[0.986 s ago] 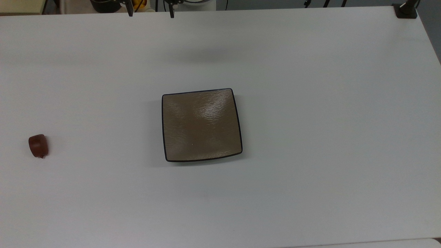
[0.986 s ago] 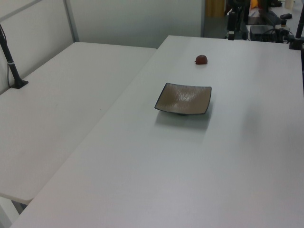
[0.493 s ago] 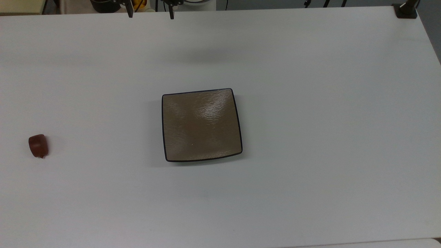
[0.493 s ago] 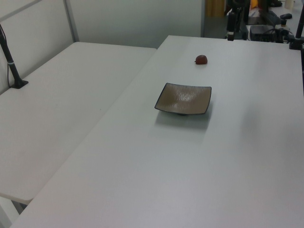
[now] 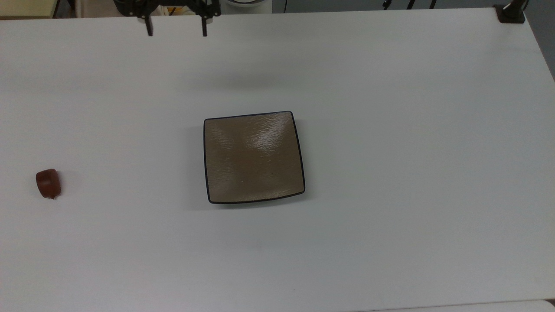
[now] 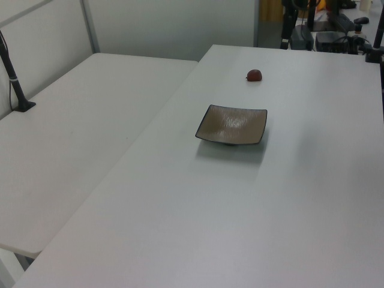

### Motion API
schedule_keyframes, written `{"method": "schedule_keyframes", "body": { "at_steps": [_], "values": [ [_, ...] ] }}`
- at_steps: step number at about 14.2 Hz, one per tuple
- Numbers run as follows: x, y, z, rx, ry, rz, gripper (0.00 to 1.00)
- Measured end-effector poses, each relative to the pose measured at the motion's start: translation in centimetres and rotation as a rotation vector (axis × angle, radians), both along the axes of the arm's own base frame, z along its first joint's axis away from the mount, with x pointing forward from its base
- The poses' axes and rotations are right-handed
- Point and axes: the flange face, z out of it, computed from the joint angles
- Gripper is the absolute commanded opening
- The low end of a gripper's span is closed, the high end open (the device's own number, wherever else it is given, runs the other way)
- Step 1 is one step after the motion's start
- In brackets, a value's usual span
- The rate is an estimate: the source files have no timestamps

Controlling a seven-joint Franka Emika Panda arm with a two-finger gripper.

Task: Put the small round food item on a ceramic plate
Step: 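Move the open gripper over the small reddish-brown food item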

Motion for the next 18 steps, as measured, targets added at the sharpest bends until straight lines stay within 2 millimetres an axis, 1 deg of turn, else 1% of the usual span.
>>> {"method": "schedule_keyframes", "body": {
  "at_steps": [3, 6, 8, 11, 13, 15, 18],
  "values": [
    [1.4, -2.2, -1.1, -0.055, -0.047, 0.087, 1.00],
    [3.0, -4.6, -3.0, -0.102, -0.073, 0.164, 1.00],
    [4.1, -6.7, -4.8, -0.166, -0.071, 0.227, 1.00],
    [5.0, -8.3, -7.2, -0.229, -0.042, 0.260, 1.00],
    [6.0, -9.2, -9.2, -0.257, -0.042, 0.274, 1.00],
    [7.1, -10.3, -12.0, -0.282, -0.049, 0.285, 1.00],
    [8.8, -12.7, -17.3, -0.312, -0.062, 0.300, 1.00]
  ]
}}
